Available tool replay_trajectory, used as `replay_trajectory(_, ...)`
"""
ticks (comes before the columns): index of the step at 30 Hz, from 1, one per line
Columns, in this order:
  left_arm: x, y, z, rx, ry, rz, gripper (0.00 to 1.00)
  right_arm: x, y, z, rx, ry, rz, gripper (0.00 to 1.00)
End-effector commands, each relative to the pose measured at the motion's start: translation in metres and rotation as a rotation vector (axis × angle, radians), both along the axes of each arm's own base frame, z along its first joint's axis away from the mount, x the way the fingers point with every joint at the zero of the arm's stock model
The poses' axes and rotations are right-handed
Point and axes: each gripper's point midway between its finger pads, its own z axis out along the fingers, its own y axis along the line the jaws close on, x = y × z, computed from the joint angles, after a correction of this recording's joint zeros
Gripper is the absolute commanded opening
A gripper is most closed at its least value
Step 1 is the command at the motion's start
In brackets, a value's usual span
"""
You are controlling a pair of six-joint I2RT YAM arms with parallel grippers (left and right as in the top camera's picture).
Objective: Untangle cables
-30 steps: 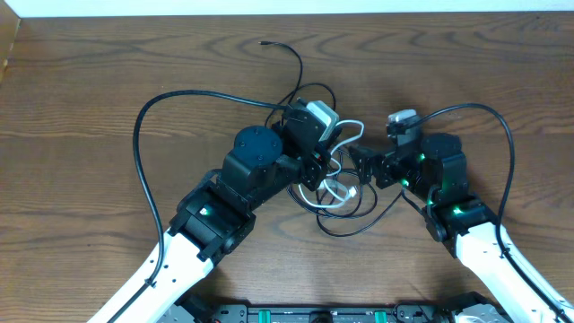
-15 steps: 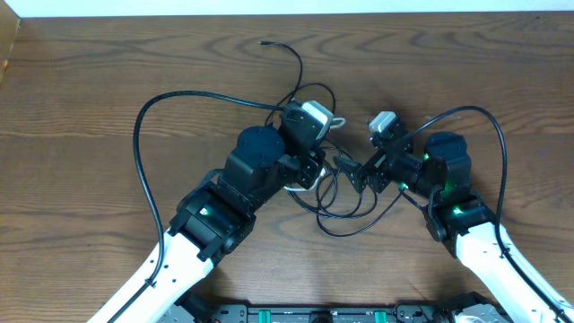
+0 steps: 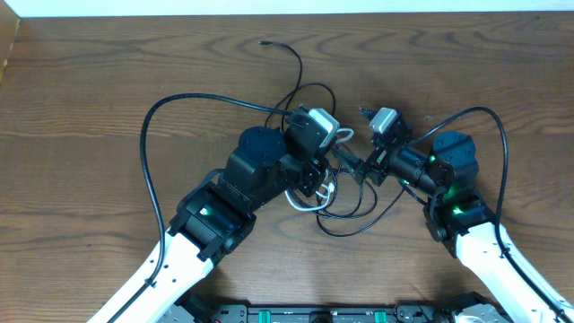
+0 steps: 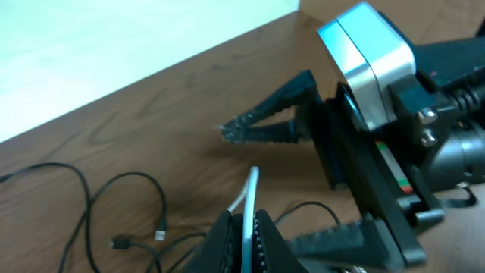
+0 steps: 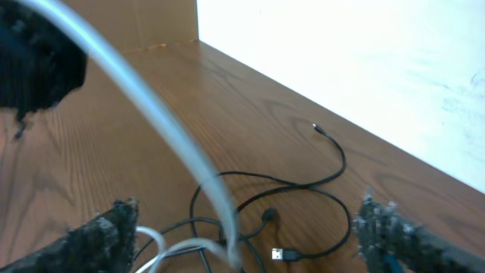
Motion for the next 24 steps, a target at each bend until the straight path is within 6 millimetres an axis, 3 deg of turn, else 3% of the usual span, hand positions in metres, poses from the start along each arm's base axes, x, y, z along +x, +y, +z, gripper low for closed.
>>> replay_trajectory(1, -0.011, -0.009, -0.001, -0.016, 0.021, -0.077, 0.07, 0.003, -0.002, 0.003, -0.012, -0.028, -0.003, 0.76)
replay_trajectory(7, -0.013, -0.013, -0.008, -0.01, 0.044, -0.098, 0.07, 0.002, -0.001, 0.003, -0.011, -0.031, 0.0, 0.31)
replay_trajectory(10, -0.016, -0.018, -0.011, -0.016, 0.062, -0.131, 0.07, 0.002, -0.001, 0.003, -0.011, -0.03, -0.001, 0.01)
replay_trajectory(14, -0.015, -0.019, -0.011, -0.017, 0.059, -0.131, 0.08, 0.002, -0.001, 0.003, -0.011, -0.029, -0.001, 0.01)
replay_trajectory(15, -0.015, -0.019, -0.01, -0.019, 0.056, -0.131, 0.12, 0.002, -0.001, 0.003, -0.011, -0.029, -0.001, 0.01)
replay_trajectory(17, -0.014, -0.019, -0.01, -0.022, 0.053, -0.131, 0.31, 0.004, -0.002, 0.003, 0.0, -0.014, -0.014, 0.01)
replay_trajectory(20, -0.014, -0.019, -0.009, -0.022, 0.053, -0.131, 0.68, 0.015, -0.012, 0.002, 0.035, 0.042, -0.113, 0.01)
replay_trajectory(24, -0.014, -0.019, -0.009, -0.022, 0.052, -0.131, 0.8, 0.026, -0.027, 0.008, 0.095, 0.072, -0.212, 0.01)
